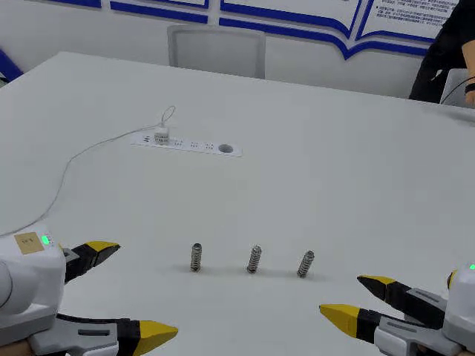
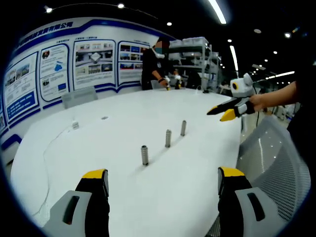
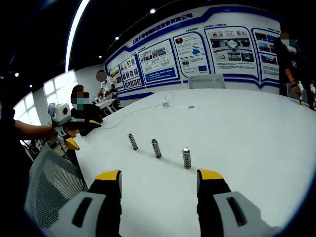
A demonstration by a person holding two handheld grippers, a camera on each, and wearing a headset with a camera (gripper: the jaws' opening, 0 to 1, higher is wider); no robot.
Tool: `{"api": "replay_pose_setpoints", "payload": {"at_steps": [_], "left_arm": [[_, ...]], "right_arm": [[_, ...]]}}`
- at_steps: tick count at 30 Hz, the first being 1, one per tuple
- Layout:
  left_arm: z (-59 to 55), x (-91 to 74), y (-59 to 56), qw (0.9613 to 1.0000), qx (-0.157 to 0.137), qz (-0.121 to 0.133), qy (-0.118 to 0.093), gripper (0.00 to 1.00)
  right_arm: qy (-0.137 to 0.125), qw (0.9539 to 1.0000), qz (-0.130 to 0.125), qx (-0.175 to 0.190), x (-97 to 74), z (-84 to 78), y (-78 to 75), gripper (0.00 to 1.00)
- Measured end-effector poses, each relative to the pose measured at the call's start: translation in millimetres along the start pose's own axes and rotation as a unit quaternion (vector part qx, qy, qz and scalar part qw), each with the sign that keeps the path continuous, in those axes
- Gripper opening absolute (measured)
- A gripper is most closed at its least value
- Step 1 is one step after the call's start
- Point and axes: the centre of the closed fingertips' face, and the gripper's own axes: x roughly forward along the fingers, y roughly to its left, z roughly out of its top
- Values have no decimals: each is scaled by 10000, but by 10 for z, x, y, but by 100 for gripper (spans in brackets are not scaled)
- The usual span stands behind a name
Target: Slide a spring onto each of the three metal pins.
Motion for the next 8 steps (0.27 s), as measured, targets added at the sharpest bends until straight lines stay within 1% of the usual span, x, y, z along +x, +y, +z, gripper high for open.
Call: {"api": "replay_pose_setpoints", "payload": {"at_steps": [4,8], "left_arm": [[11,0,11,10000,-15,26,-29,94],[-19,9,10,10000,-26,28,17,94]], "right_arm": [[9,10000,-38,59,13,-33,-5,62],[23,9999,-50,100,32,-58,0,62]]}}
